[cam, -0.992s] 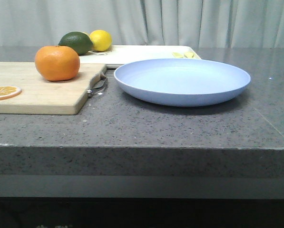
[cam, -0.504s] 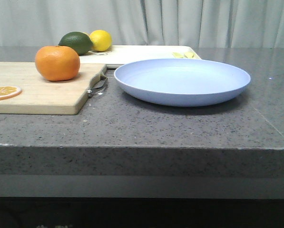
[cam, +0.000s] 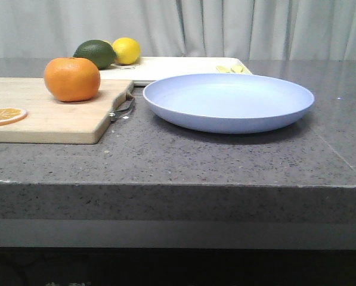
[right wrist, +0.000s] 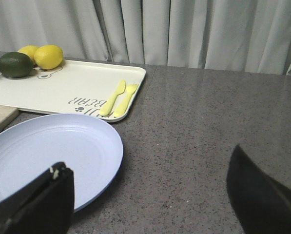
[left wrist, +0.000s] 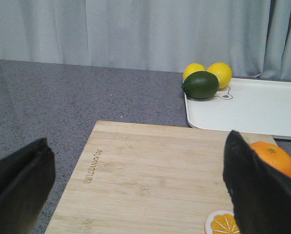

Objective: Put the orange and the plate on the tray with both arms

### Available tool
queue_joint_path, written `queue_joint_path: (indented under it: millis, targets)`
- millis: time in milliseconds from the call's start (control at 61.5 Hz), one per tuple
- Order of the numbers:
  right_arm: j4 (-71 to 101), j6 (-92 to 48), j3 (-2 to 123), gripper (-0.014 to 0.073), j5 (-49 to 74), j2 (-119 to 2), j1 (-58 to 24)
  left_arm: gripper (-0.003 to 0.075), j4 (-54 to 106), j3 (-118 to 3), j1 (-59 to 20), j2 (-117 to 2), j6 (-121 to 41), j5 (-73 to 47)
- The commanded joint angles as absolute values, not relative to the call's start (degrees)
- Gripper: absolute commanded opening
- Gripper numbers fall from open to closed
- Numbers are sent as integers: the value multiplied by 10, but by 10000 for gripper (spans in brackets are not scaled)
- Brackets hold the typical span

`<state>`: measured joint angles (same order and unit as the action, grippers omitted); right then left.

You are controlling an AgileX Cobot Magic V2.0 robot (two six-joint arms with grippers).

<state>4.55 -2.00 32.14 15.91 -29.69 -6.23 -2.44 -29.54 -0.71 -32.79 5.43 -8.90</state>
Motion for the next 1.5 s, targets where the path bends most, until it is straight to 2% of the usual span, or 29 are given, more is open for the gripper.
queue_joint_path:
  millis: [0, 228, 667, 846, 1155, 1480]
  targets:
    - [46, -20, 341, 643, 114, -302, -58, 683, 0, -317, -6, -331, 58, -24]
    - [46, -20, 341, 643, 114, -302, -58, 683, 24, -370, -16, -390, 58, -71]
    - [46, -20, 341, 643, 113, -302, -58, 683, 24, -655, -174, -704, 58, -300]
    - [46, -20, 341, 643, 114, -302, -58, 683, 16, -776, -213, -822, 58, -389]
    - [46, -20, 341, 643, 114, -302, -58, 683, 0, -951, -220, -983, 51, -537]
    - [46, -20, 341, 643, 113, -302, -58, 683, 0, -1014, -221, -1064, 51, -652]
